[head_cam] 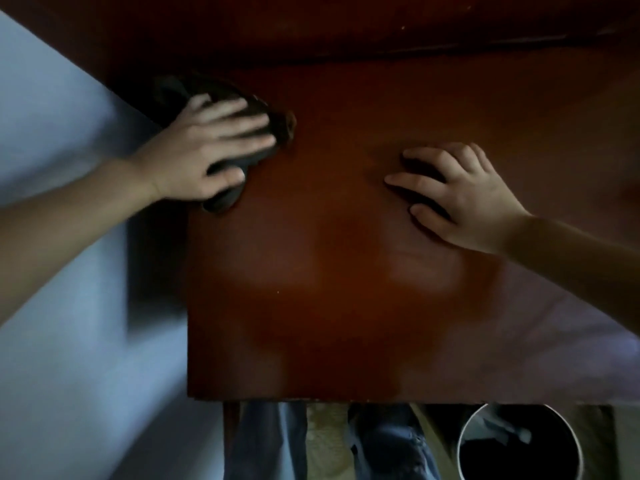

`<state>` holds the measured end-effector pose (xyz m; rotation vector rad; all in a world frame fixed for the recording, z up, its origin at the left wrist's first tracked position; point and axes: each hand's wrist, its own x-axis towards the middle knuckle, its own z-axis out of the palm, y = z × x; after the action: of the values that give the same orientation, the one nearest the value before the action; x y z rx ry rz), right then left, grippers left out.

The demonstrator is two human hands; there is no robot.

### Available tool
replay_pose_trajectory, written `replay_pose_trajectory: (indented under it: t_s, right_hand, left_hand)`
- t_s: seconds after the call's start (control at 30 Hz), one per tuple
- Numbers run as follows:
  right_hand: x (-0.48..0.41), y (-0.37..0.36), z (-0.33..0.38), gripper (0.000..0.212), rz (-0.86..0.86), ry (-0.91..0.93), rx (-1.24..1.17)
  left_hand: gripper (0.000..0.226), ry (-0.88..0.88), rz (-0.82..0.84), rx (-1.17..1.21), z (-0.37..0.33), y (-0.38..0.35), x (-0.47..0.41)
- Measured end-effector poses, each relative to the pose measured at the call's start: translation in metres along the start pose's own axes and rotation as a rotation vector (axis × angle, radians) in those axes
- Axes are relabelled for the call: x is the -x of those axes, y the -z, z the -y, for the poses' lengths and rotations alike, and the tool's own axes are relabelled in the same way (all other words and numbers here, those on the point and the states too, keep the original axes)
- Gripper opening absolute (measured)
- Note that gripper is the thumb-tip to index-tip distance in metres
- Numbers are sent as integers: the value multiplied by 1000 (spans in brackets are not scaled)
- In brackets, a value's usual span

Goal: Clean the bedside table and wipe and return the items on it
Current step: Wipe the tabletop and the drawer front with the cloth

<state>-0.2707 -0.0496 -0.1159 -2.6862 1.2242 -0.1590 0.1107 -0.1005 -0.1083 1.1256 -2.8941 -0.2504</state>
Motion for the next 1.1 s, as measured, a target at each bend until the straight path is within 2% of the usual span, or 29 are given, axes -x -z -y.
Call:
replay_pose_trajectory:
  t_s: [0.13,0.23,0.33,0.4,0.47,0.53,0.6,0.7,0.9,1.0,1.1]
  right_hand:
    - [2,-1,7,44,6,-45,-29]
    - [2,1,12,45,33,-64,-31]
    - [10,1,17,46,53,-38,-18]
    - [16,4,24,46,76,22,-22]
    - [26,6,30,47,120,99,-19]
    - [40,6,36,48,162,164,0]
    - [54,6,41,48,176,207,18]
    - [76,5,51,48,151,188,7]
    - [132,-3,81,45,65,11,-48]
    - [159,-7,102,42,-35,-54,-199]
    - [181,-13,111,41,-85,-38,-198]
  left_hand:
    - [45,-198,52,68,-93,-20,46]
    - [42,-437,129,154,-164,-37,77]
    - [49,-541,228,110,-179,-35,78]
    - [53,-443,175,19,-157,-31,70]
    - [55,-213,91,-66,-126,-26,69]
    - [56,31,96,-83,-108,-20,75]
    - [54,137,120,-88,-111,-20,83]
    - [50,186,97,-76,-134,-23,98]
    - [46,189,30,-36,-195,-39,140]
    - [49,197,1,7,-221,-44,145]
    - [52,150,-60,54,-243,-56,149]
